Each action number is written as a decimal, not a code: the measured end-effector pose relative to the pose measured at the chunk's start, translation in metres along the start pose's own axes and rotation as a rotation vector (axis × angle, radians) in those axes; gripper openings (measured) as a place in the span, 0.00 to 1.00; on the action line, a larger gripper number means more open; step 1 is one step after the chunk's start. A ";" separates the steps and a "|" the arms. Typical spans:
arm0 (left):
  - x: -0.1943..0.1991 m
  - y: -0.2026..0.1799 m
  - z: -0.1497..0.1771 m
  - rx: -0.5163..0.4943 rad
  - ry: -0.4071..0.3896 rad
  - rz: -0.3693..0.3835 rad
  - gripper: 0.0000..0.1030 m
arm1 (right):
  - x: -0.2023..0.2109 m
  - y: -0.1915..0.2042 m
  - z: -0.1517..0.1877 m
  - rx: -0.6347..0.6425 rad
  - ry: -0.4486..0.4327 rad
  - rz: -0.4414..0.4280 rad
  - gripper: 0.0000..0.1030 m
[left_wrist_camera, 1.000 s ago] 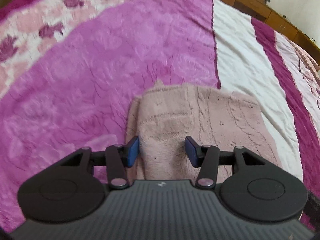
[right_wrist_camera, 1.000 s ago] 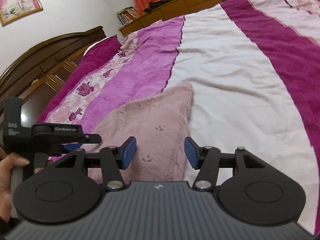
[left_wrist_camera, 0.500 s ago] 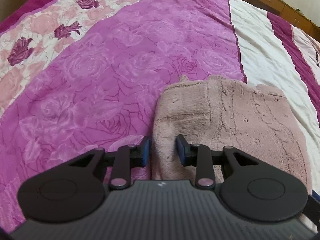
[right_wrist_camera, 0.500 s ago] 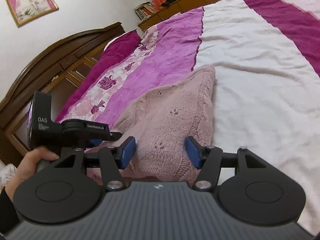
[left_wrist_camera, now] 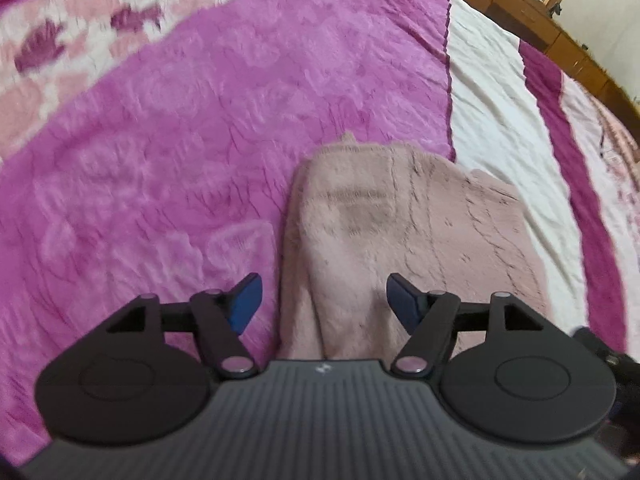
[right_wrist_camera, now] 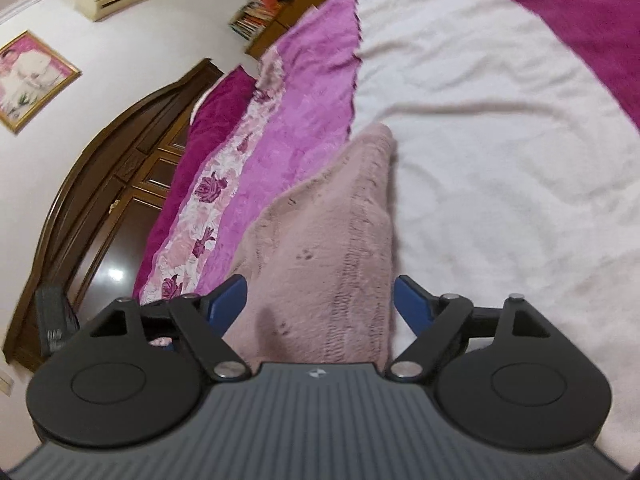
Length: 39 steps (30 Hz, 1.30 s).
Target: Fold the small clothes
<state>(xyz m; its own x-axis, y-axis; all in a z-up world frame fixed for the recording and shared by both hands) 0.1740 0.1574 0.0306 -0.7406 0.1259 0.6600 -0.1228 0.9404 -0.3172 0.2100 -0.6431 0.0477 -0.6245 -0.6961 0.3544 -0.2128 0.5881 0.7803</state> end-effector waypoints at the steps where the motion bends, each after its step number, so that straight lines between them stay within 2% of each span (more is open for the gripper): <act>1: -0.001 0.001 0.003 0.018 0.013 0.009 0.68 | -0.004 -0.003 0.001 -0.010 0.016 0.002 0.83; 7: -0.011 0.004 0.016 0.059 0.034 0.019 0.68 | -0.033 -0.013 0.012 -0.078 0.093 -0.044 0.84; 18: -0.023 0.007 0.017 0.114 0.067 0.037 0.69 | -0.054 -0.014 0.017 -0.078 0.112 -0.077 0.85; 28: -0.023 0.009 0.017 0.130 0.074 0.060 0.68 | -0.061 -0.011 0.019 -0.055 0.123 -0.072 0.84; 30: -0.027 0.011 0.018 0.164 0.089 0.116 0.67 | -0.064 -0.011 0.018 -0.061 0.121 -0.065 0.80; 32: -0.033 0.017 0.020 0.252 0.111 0.181 0.66 | -0.069 -0.010 0.018 -0.072 0.132 -0.062 0.72; 33: -0.034 0.020 0.021 0.289 0.118 0.209 0.63 | -0.070 -0.010 0.017 -0.083 0.138 -0.064 0.68; 35: -0.034 0.022 0.022 0.319 0.117 0.248 0.47 | -0.072 -0.007 0.013 -0.116 0.139 -0.075 0.62; 37: -0.030 0.022 0.023 0.348 0.114 0.280 0.40 | -0.070 0.002 0.006 -0.112 0.130 -0.078 0.59; 39: -0.025 0.023 0.023 0.399 0.107 0.325 0.38 | -0.066 0.015 -0.003 -0.074 0.124 -0.078 0.56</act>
Point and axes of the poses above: each gripper's, at about its wrist camera, not at the fingertips, and x roughly against the way its jaws point, y to its left, z to its underside, the point moved 5 cm from there along -x, roughly the way its jaws point, and after that the axes turned 13 degrees about -y, right-handed, at the moved point
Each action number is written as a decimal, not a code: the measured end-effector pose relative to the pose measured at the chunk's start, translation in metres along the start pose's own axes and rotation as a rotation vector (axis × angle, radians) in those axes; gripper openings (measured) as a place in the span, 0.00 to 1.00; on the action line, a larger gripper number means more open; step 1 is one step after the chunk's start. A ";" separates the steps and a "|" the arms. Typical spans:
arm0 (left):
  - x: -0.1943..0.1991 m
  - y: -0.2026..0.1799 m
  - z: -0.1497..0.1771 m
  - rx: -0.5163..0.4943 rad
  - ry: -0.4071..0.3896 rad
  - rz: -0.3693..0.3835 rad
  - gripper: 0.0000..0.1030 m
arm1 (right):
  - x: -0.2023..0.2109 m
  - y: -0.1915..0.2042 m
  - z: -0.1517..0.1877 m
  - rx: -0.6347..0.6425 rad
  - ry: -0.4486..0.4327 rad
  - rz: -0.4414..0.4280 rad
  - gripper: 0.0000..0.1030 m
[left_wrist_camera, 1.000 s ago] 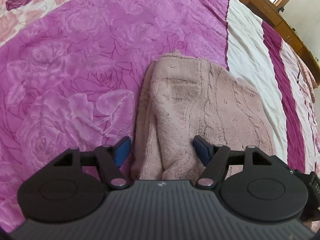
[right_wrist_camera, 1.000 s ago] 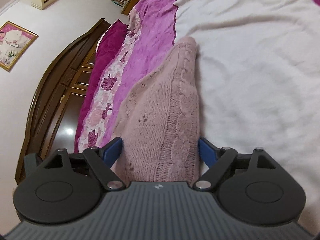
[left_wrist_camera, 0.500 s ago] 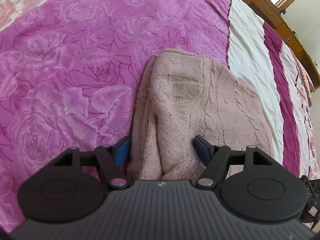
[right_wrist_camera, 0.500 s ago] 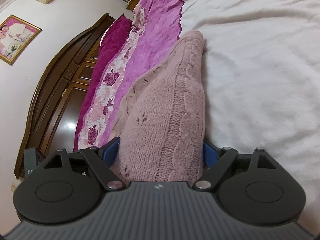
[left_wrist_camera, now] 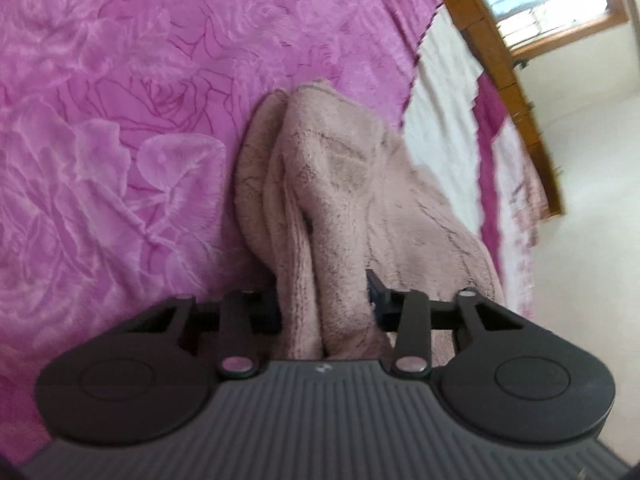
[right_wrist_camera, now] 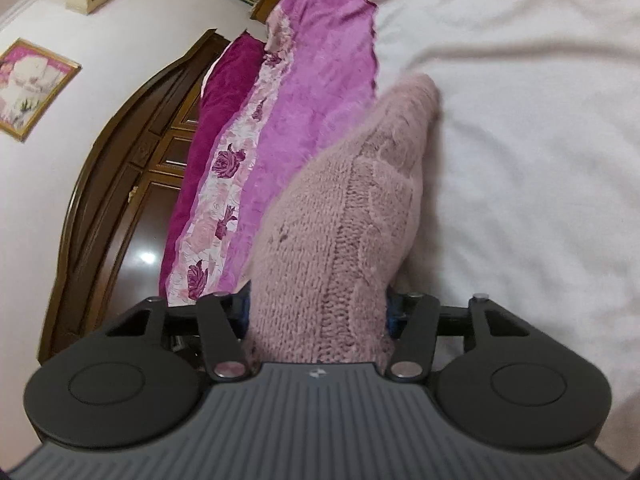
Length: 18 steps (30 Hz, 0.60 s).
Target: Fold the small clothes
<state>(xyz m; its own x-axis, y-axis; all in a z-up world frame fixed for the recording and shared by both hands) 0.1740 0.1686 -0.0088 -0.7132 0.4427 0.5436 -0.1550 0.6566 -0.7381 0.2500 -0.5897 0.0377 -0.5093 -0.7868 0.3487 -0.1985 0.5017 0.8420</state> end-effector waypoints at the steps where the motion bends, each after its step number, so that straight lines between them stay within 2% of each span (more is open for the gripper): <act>1: 0.004 0.000 0.000 0.039 -0.001 0.041 0.36 | 0.003 0.006 -0.004 0.006 0.000 -0.013 0.56; 3: 0.012 -0.005 0.001 0.118 -0.001 0.127 0.35 | 0.015 0.016 -0.014 -0.010 -0.008 -0.051 0.55; 5: 0.017 -0.016 0.005 0.132 0.006 0.171 0.34 | 0.031 0.026 -0.026 -0.008 -0.022 -0.076 0.55; 11: 0.022 -0.063 0.043 0.038 0.059 0.192 0.34 | 0.096 0.045 -0.041 0.103 -0.045 -0.061 0.55; 15: 0.021 -0.082 0.078 -0.018 0.106 0.198 0.34 | 0.143 0.031 -0.040 0.100 -0.063 -0.029 0.56; 18: 0.018 -0.087 0.105 -0.112 0.147 0.171 0.34 | 0.176 0.008 -0.031 0.077 -0.073 0.001 0.56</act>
Point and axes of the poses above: each gripper's, at about its wrist camera, not at the fingertips, and x roughly against the way its jaws point, y to its left, z to its underside, the point moved 5 cm from there along -x, roughly the way its jaws point, and after that the axes turned 13 degrees about -y, right-handed, at the moved point
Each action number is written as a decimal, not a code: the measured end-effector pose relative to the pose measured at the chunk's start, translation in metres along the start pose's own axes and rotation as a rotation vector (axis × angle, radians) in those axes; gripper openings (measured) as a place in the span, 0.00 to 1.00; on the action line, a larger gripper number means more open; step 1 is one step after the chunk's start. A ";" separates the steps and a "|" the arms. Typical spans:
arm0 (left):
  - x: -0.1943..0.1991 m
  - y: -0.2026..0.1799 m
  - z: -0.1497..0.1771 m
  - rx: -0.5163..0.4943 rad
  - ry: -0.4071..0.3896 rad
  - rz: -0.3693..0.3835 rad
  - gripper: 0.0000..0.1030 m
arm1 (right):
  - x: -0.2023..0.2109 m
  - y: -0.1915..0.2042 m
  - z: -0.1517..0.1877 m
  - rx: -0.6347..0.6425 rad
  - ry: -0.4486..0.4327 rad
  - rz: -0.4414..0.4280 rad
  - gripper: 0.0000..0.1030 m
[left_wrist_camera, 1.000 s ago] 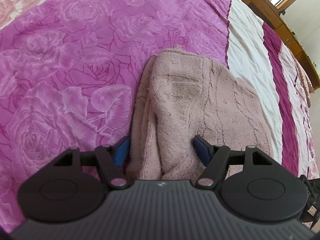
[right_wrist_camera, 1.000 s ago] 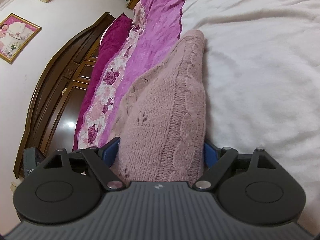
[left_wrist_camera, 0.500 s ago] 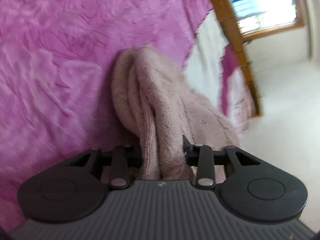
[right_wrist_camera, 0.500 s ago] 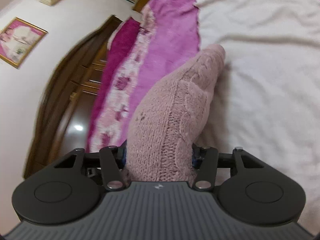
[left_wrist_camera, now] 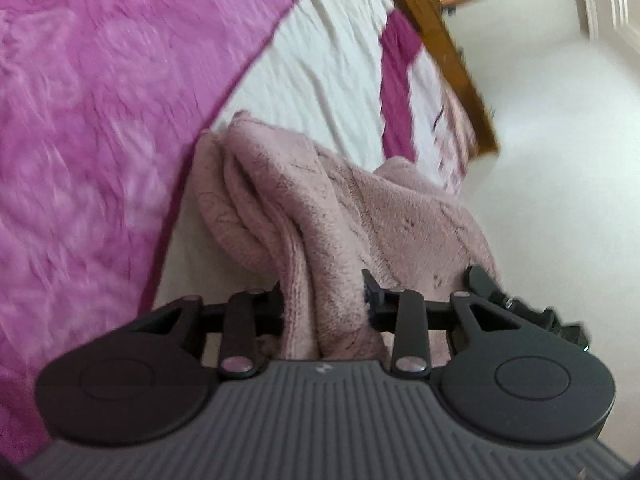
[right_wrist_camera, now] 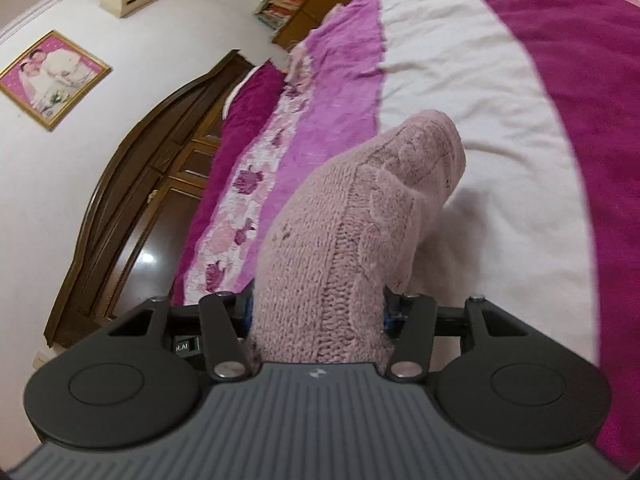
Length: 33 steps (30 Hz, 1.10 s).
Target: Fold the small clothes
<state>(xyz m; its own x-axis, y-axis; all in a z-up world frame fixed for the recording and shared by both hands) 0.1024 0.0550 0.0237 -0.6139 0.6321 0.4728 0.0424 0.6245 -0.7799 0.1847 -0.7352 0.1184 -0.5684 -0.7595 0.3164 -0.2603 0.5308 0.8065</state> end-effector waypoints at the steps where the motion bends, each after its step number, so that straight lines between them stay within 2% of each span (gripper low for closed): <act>1: -0.004 -0.001 0.008 -0.024 0.019 -0.012 0.35 | 0.008 -0.008 0.005 -0.002 0.002 0.016 0.56; 4: -0.013 0.007 0.029 -0.085 0.063 -0.082 0.35 | 0.025 -0.034 0.024 0.002 0.011 0.078 0.56; 7: -0.014 0.018 0.039 -0.149 0.060 -0.150 0.41 | 0.029 -0.058 0.043 0.025 0.024 0.148 0.57; 10: -0.013 0.023 0.043 -0.141 0.053 -0.156 0.44 | 0.029 -0.076 0.059 0.083 0.026 0.204 0.60; 13: -0.009 0.024 0.043 -0.148 0.049 -0.169 0.44 | 0.031 -0.083 0.065 0.035 0.012 0.186 0.60; 19: -0.007 0.010 0.042 -0.226 0.042 -0.222 0.44 | 0.037 -0.080 0.071 0.041 -0.007 0.188 0.62; 23: 0.001 0.002 0.045 -0.294 0.017 -0.257 0.45 | 0.041 -0.078 0.071 0.023 -0.024 0.193 0.70; 33: 0.033 -0.021 0.063 -0.417 -0.095 -0.358 0.55 | 0.070 -0.056 0.074 0.144 -0.105 0.239 0.80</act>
Point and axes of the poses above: each gripper's, at about its wrist camera, not at the fingertips, and x roughly against the way its jaws point, y to its left, z to its underside, the point moved 5 cm from there along -x, roughly the way its jaws point, and after that the axes turned 13 degrees about -y, right-handed, at the moved point
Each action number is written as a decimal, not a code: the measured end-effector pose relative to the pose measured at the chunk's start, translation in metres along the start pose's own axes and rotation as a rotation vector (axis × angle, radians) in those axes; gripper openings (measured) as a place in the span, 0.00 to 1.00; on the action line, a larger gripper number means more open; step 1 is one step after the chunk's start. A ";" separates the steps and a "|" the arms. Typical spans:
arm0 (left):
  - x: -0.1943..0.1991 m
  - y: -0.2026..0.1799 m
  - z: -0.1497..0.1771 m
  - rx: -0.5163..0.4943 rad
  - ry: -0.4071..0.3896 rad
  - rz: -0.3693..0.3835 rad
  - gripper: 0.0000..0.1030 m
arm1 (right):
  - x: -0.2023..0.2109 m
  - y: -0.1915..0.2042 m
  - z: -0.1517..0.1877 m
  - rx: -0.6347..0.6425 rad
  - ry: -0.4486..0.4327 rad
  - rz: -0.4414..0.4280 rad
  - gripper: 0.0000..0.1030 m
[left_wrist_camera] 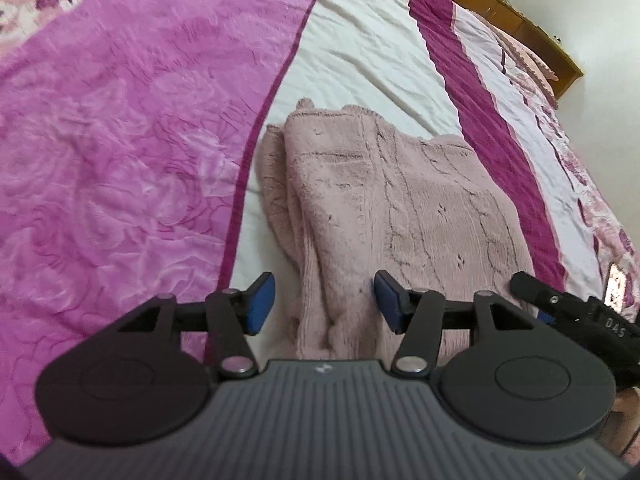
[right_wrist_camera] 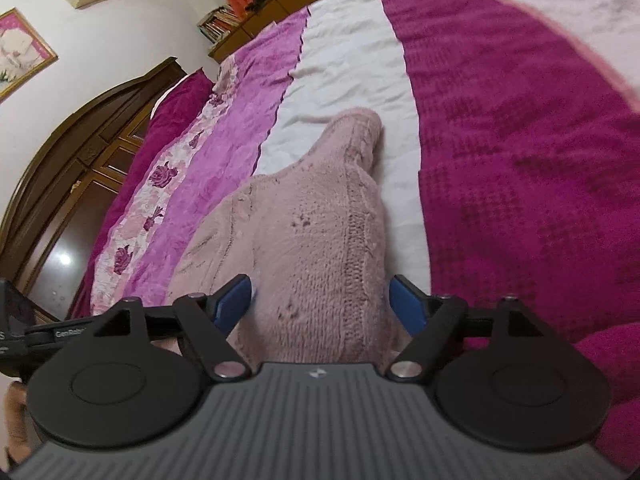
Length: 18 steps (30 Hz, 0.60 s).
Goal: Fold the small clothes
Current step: 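Open both grippers and lift them off the folded cardigan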
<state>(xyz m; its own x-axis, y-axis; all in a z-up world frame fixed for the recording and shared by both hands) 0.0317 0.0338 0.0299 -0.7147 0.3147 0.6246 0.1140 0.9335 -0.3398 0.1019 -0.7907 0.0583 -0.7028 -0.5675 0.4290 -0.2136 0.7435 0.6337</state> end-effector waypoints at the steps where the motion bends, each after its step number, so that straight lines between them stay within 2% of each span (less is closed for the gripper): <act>1: 0.002 -0.002 0.001 -0.008 -0.007 -0.007 0.59 | 0.005 0.002 0.000 0.020 -0.016 0.004 0.80; 2: 0.006 -0.003 0.003 -0.016 -0.014 -0.019 0.62 | 0.010 0.004 0.000 0.037 -0.030 0.005 0.81; 7: 0.018 -0.008 0.015 -0.037 -0.039 -0.060 0.62 | 0.033 0.017 0.003 0.103 -0.082 -0.002 0.83; 9: 0.022 -0.010 0.020 -0.040 -0.039 -0.073 0.65 | 0.038 0.023 0.006 0.119 -0.092 -0.002 0.84; 11: 0.025 -0.013 0.026 -0.047 -0.025 -0.077 0.81 | 0.044 0.027 0.010 0.137 -0.099 -0.001 0.85; 18: 0.033 -0.027 0.046 -0.101 -0.019 -0.075 0.81 | 0.057 0.040 0.031 0.225 -0.091 0.019 0.88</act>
<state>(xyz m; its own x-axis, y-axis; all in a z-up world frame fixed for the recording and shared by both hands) -0.0269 0.0113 0.0275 -0.7366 0.2412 0.6319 0.1280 0.9671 -0.2200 0.0327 -0.7819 0.0884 -0.7642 -0.5262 0.3729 -0.3386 0.8194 0.4625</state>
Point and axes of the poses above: each gripper's, at about its wrist camera, not at the fingertips, and x roughly against the way its jaws point, y to its left, z to its underside, the point moved 5 cm from there along -x, roughly the way its jaws point, and after that the axes turned 13 degrees about -y, right-handed, at the moved point
